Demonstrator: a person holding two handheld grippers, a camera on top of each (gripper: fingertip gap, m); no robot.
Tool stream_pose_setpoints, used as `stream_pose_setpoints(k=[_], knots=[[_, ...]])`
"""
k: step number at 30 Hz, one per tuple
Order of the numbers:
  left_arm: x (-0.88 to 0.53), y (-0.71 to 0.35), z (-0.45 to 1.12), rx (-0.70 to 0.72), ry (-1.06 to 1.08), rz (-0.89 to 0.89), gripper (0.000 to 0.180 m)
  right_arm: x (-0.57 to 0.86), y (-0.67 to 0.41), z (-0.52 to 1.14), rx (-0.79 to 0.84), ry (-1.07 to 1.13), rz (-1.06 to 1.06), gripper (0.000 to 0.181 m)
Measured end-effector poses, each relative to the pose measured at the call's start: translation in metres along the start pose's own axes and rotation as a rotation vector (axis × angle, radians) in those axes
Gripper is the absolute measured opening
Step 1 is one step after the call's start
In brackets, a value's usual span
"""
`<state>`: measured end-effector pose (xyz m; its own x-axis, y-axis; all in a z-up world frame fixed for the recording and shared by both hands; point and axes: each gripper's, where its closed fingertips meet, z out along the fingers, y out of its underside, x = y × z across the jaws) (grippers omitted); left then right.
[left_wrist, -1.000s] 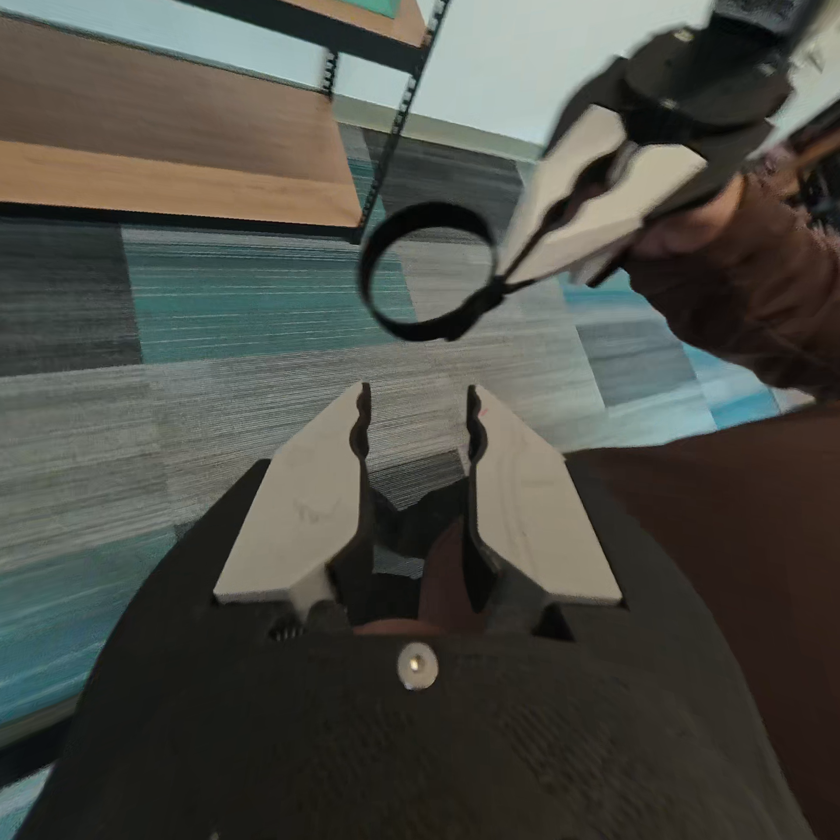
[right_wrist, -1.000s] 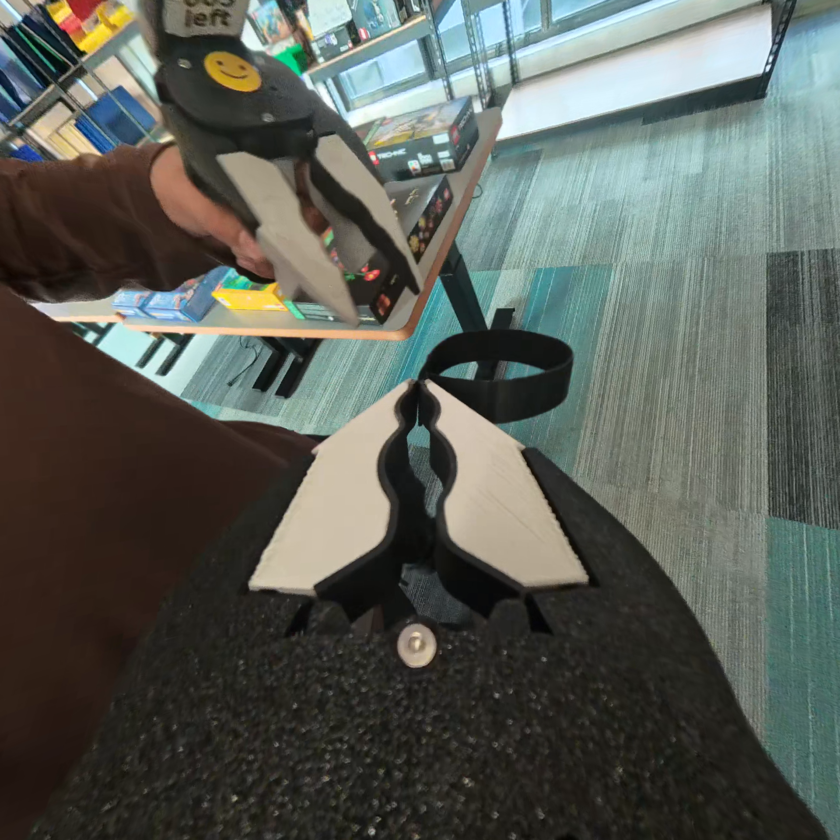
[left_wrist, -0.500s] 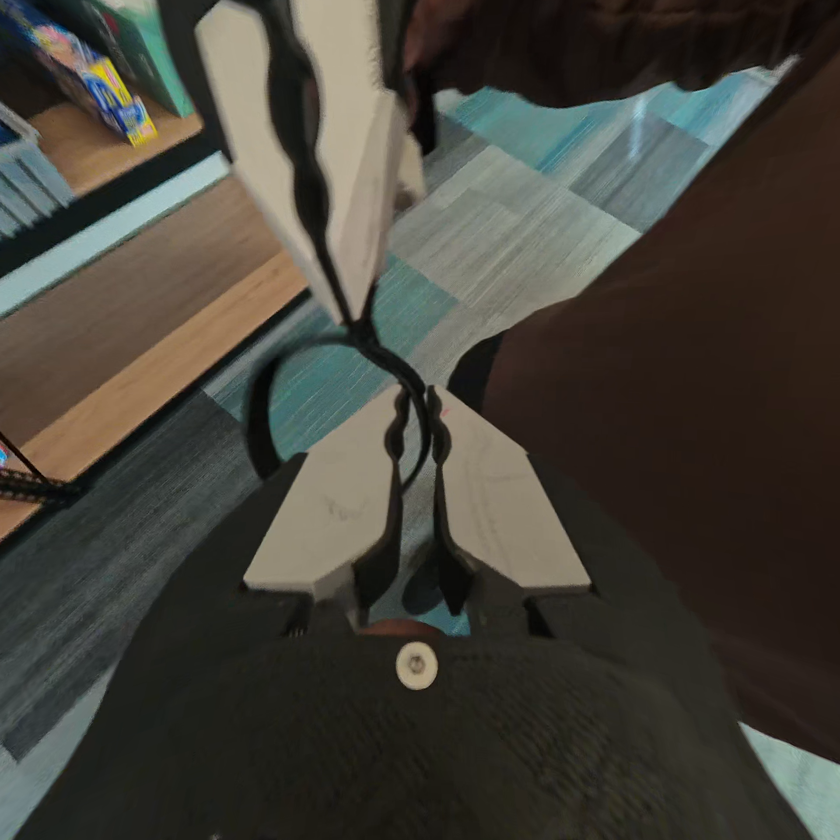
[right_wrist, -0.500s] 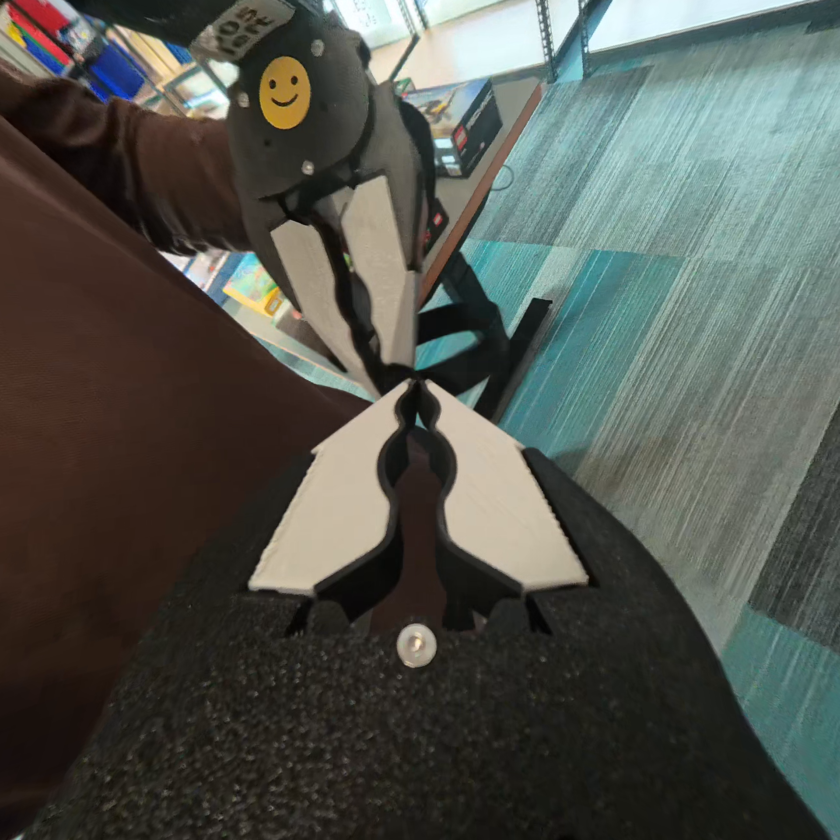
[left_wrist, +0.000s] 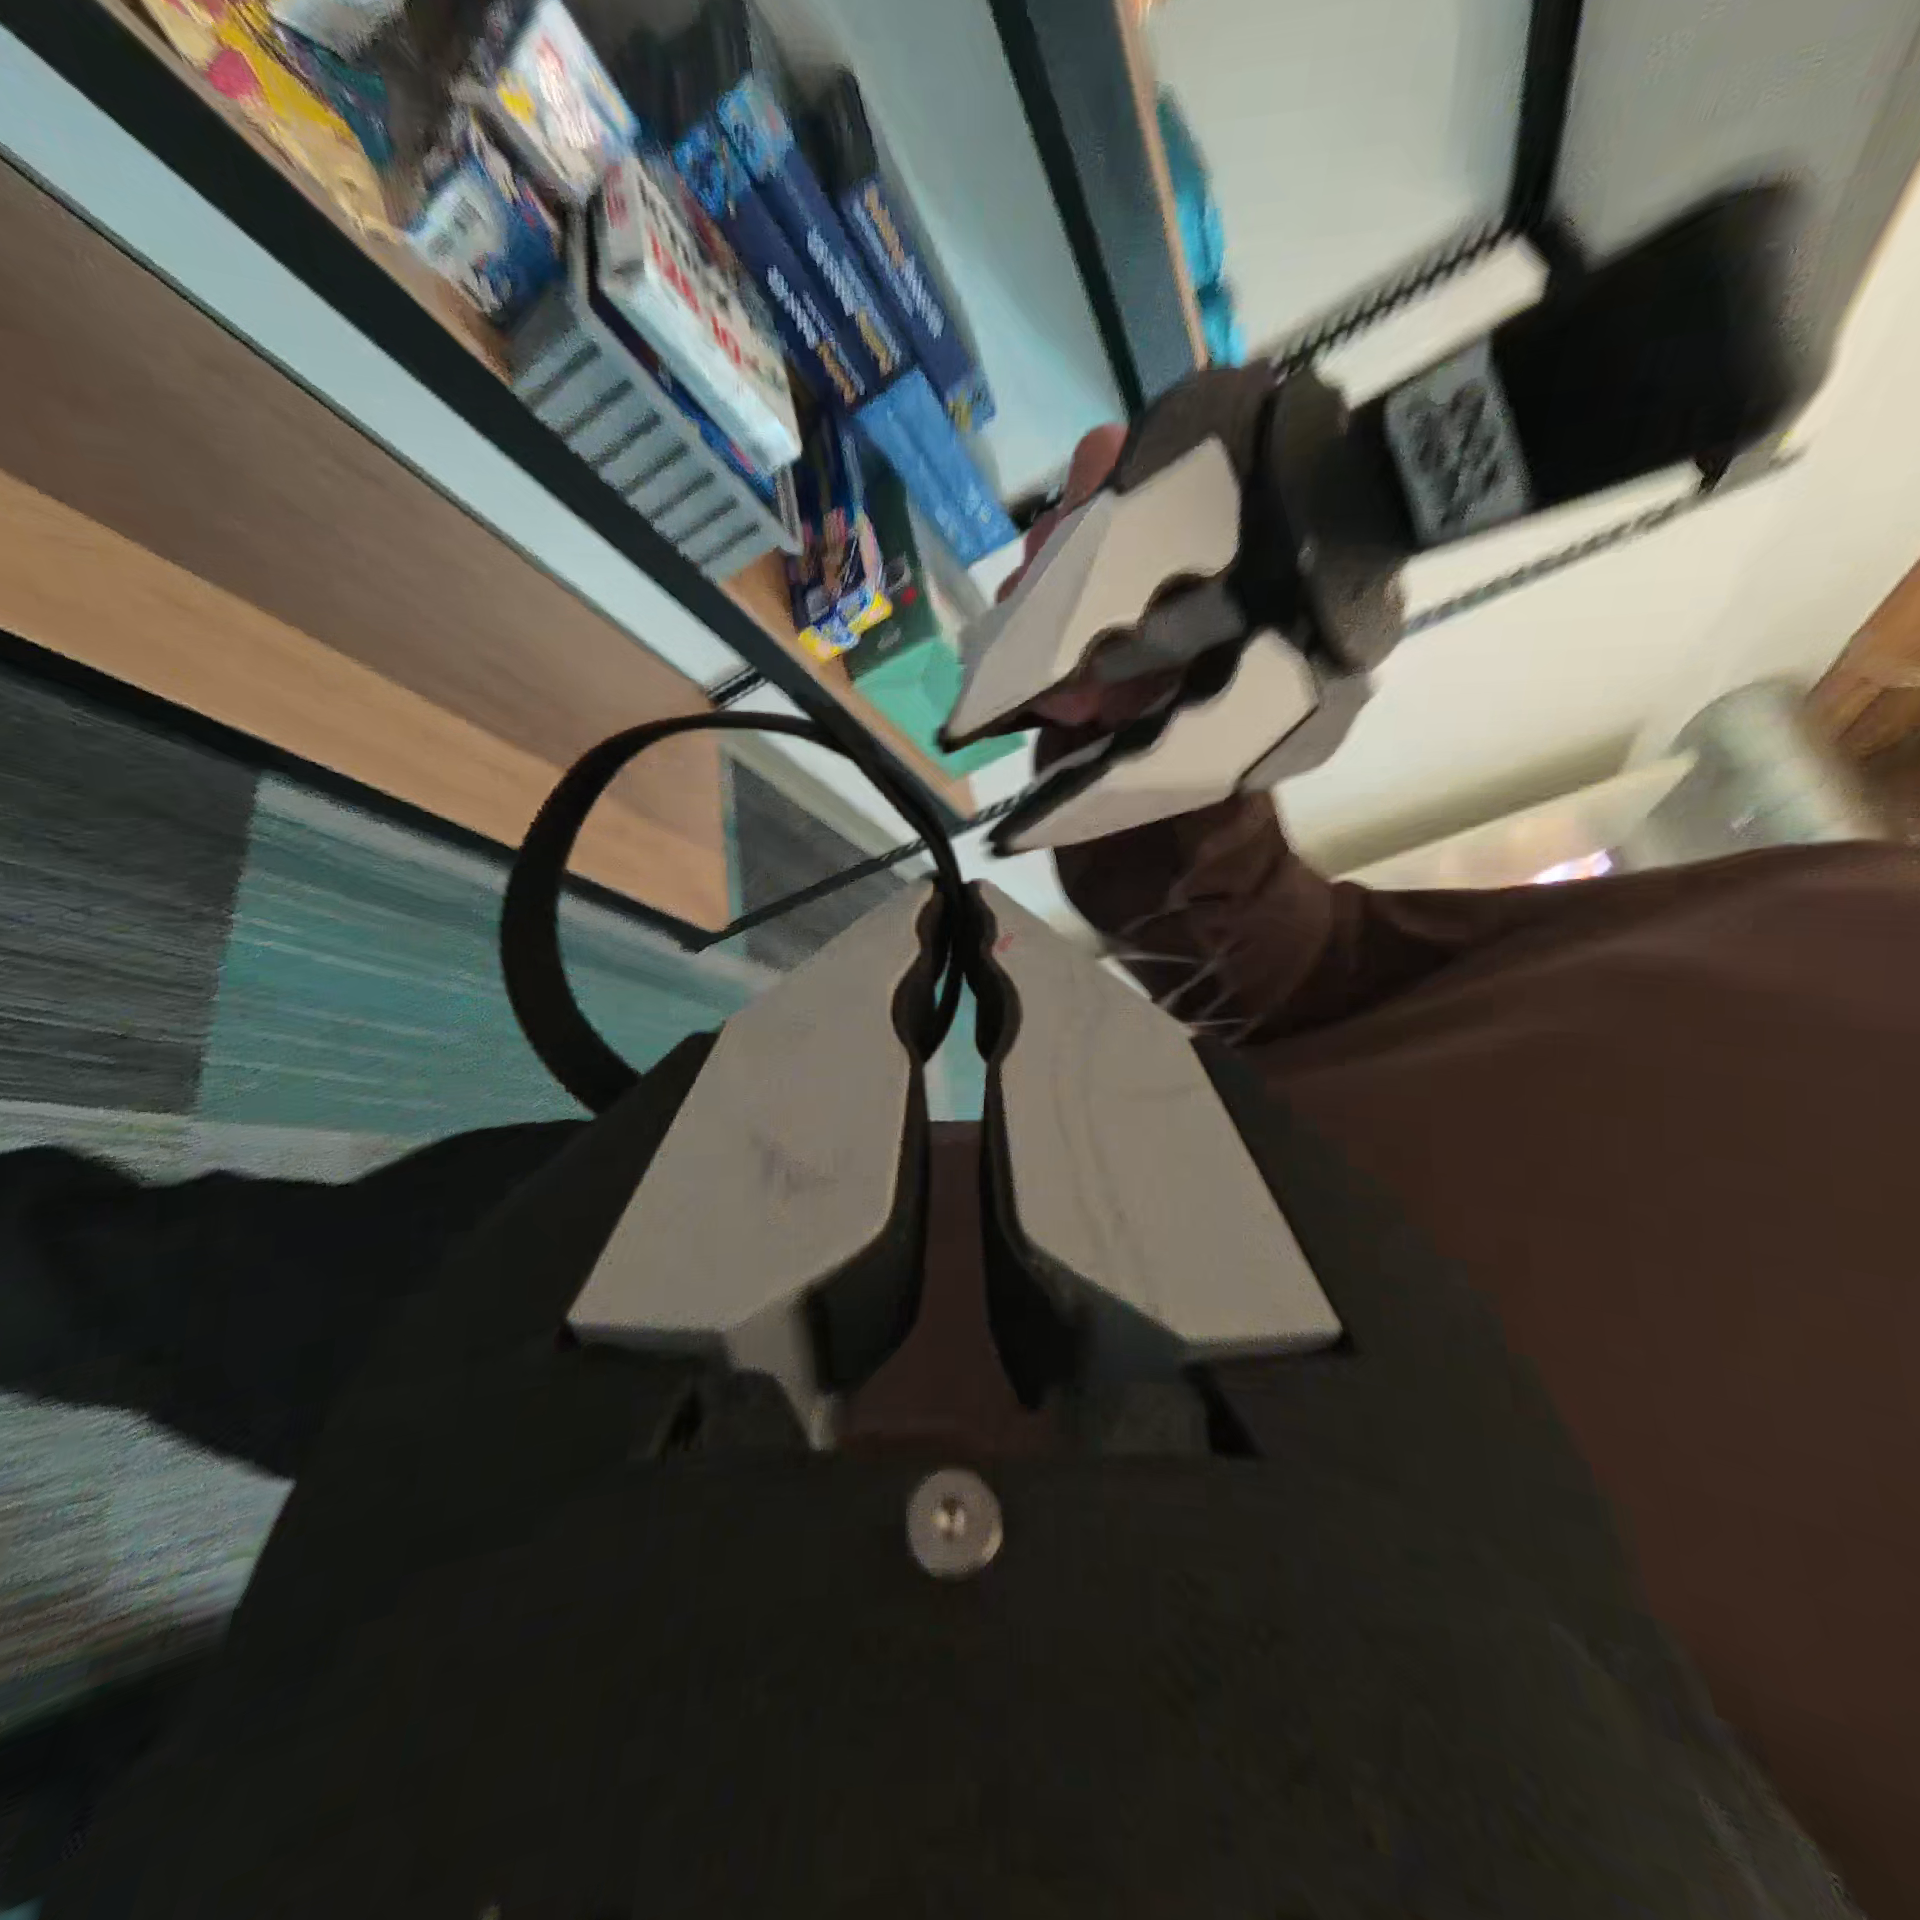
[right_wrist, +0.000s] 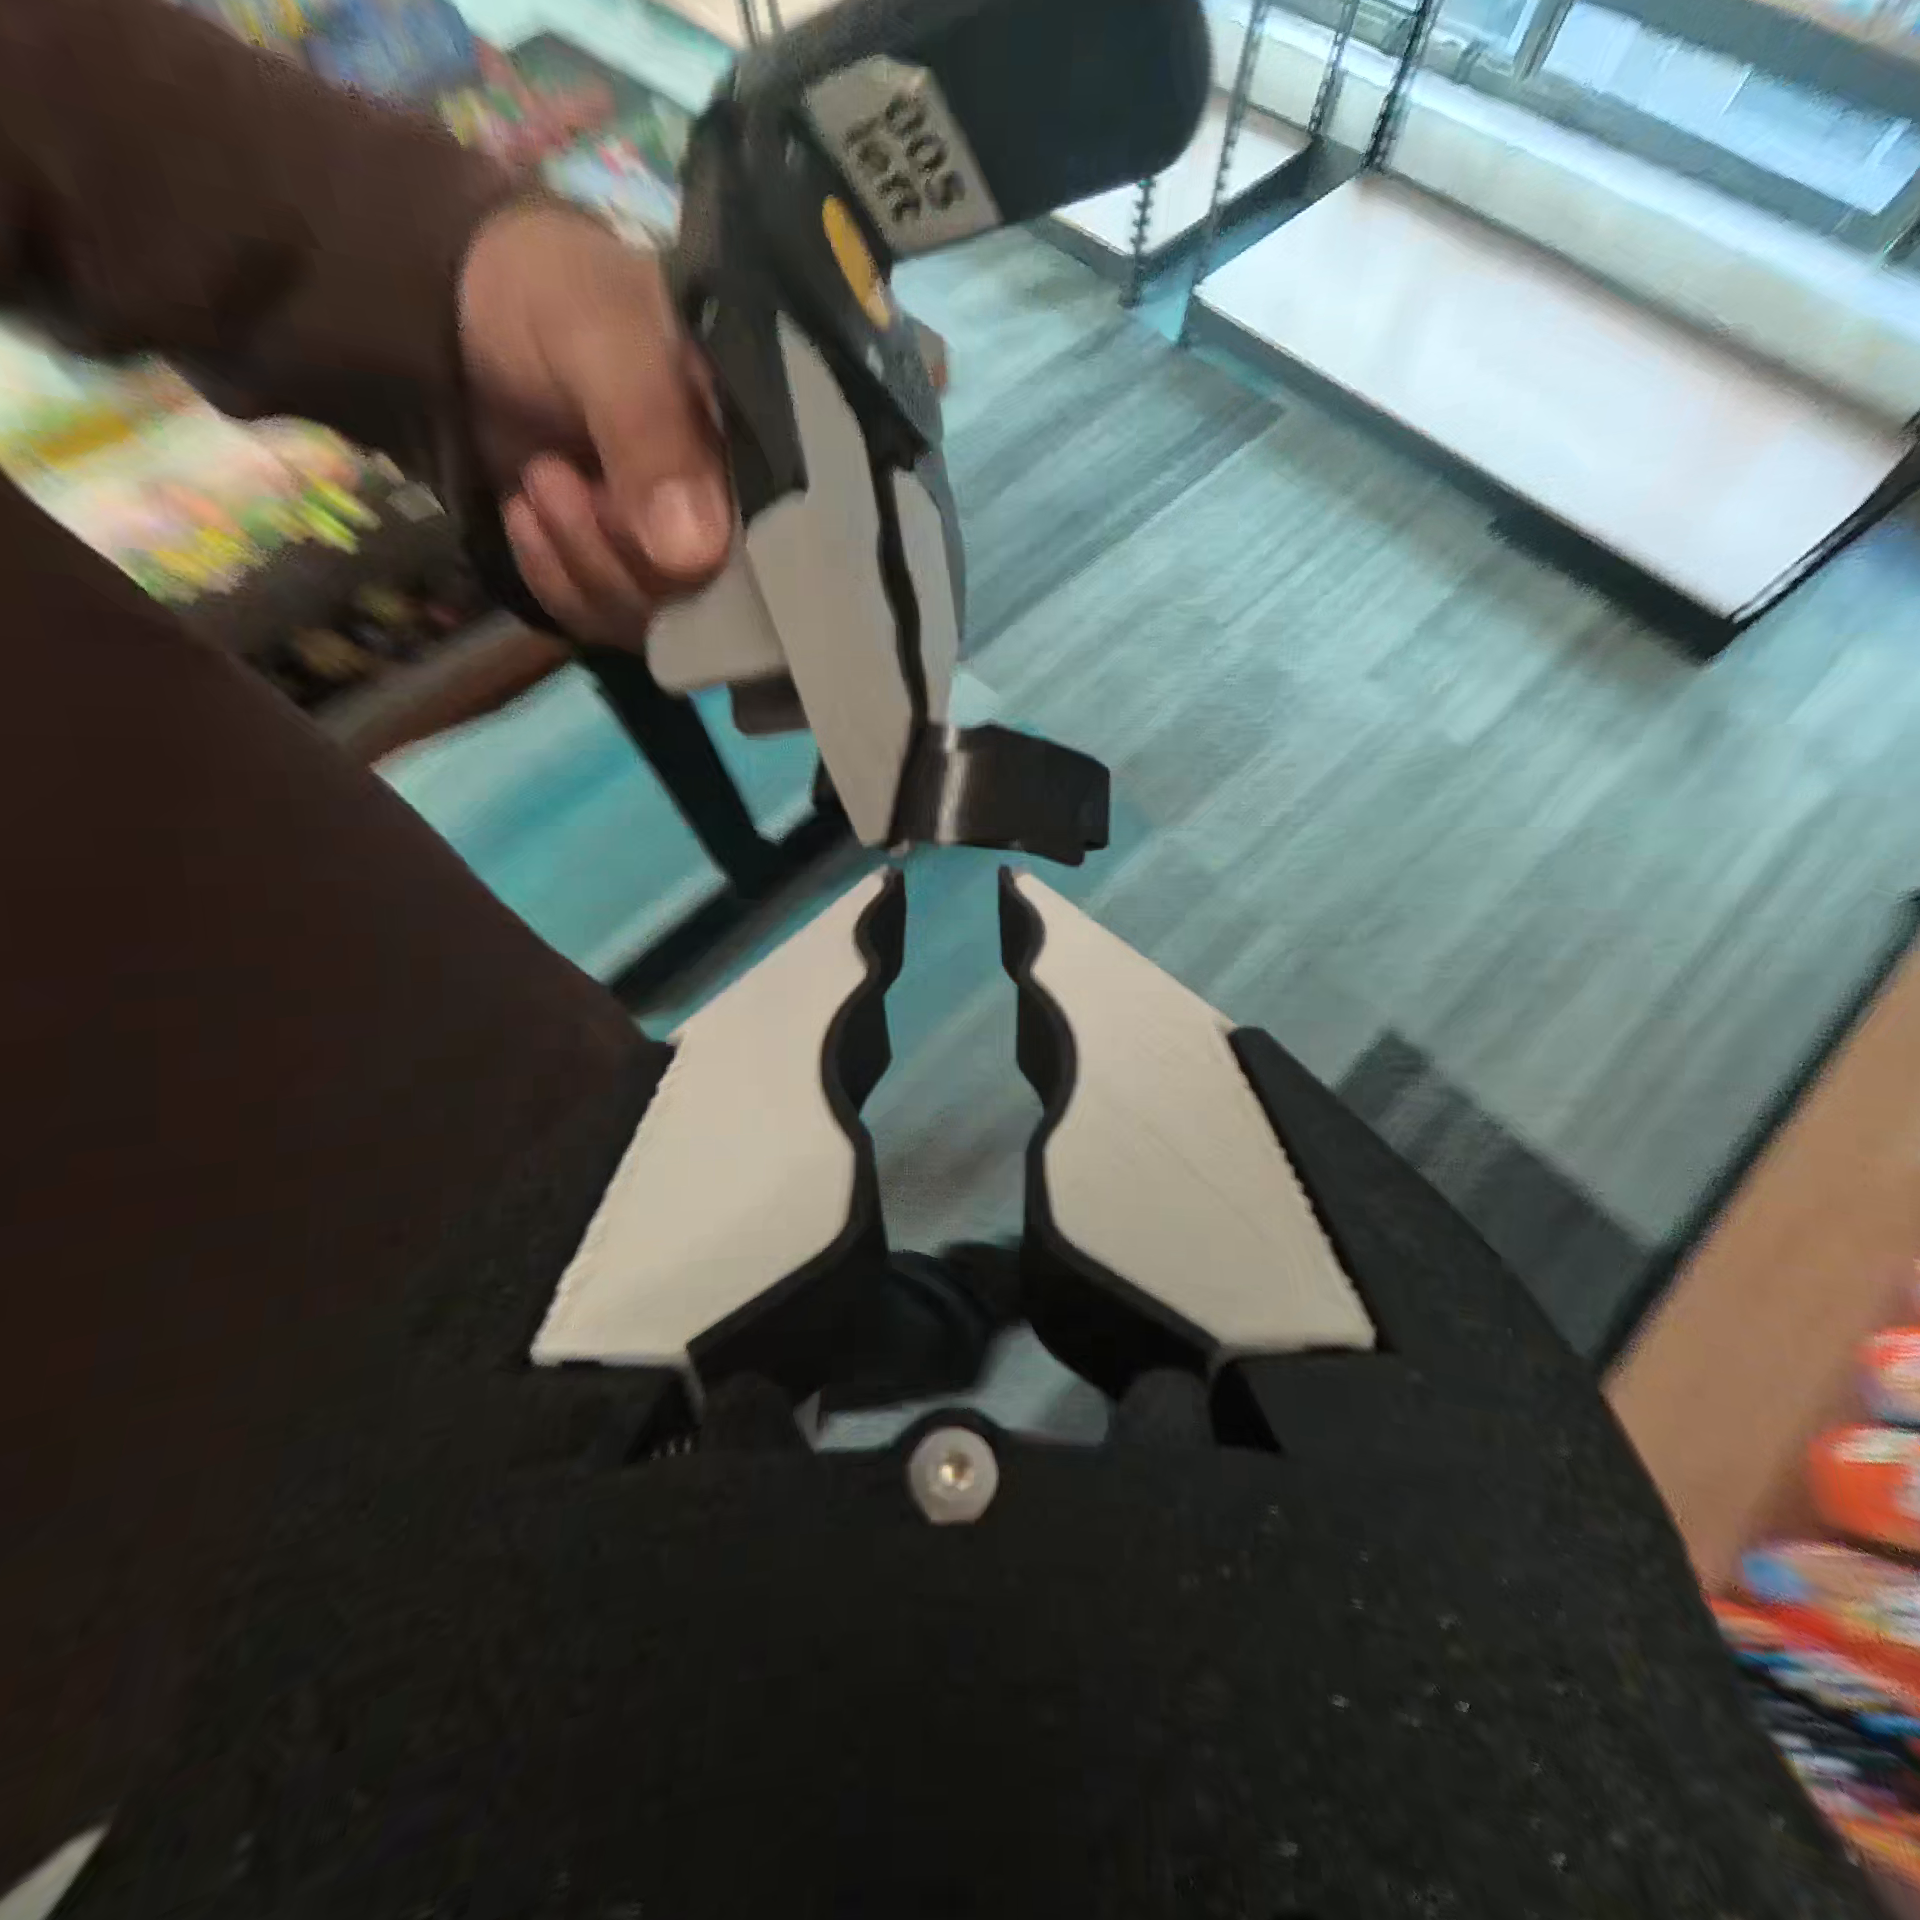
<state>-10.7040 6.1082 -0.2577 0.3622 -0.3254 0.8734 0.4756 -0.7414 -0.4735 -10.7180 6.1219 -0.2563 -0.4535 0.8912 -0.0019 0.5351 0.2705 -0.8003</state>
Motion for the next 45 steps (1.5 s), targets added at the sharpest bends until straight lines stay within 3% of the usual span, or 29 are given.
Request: stream_pose_setpoints(k=[4, 11, 16, 24, 30, 32, 33, 35, 38, 45], knots=[[-0.046, -0.064, -0.014, -0.045, -0.025, -0.067, 0.0, 0.086, -0.015, 0.031, -0.005, 0.027, -0.342, 0.019], [-0.072, -0.177, -0.029, 0.004, 0.01, -0.197, 0.0, 0.188, -0.063, 0.039, -0.008, -0.127, -0.652, 0.015], [-0.097, -0.226, -0.054, 0.088, 0.079, -0.305, 0.0, 0.226, -0.077, 0.068, -0.027, -0.292, -0.657, 0.002], [-0.139, -0.275, -0.149, 0.181, 0.199, -0.327, 0.0, 0.273, -0.138, 0.158, -0.073, -0.386, -0.713, 0.01], [-0.176, -0.304, -0.26, 0.228, 0.212, -0.331, 0.001, 0.291, -0.2, 0.256, -0.204, -0.382, -0.81, 0.005], [-0.183, -0.307, -0.295, 0.22, 0.198, -0.307, 0.001, 0.295, -0.224, 0.286, -0.221, -0.394, -0.814, 0.011], [-0.189, -0.31, -0.313, 0.229, 0.19, -0.305, 0.0, 0.296, -0.235, 0.3, -0.224, -0.403, -0.811, 0.024], [-0.203, -0.321, -0.35, 0.296, 0.166, -0.321, 0.0, 0.296, -0.26, 0.328, -0.193, -0.43, -0.8, 0.028], [-0.214, -0.333, -0.397, 0.356, 0.129, -0.296, 0.0, 0.301, -0.29, 0.371, -0.144, -0.423, -0.879, 0.016], [-0.257, -0.359, -0.509, 0.523, 0.082, -0.342, 0.0, 0.334, -0.347, 0.477, -0.05, -0.511, -1.03, 0.021]])
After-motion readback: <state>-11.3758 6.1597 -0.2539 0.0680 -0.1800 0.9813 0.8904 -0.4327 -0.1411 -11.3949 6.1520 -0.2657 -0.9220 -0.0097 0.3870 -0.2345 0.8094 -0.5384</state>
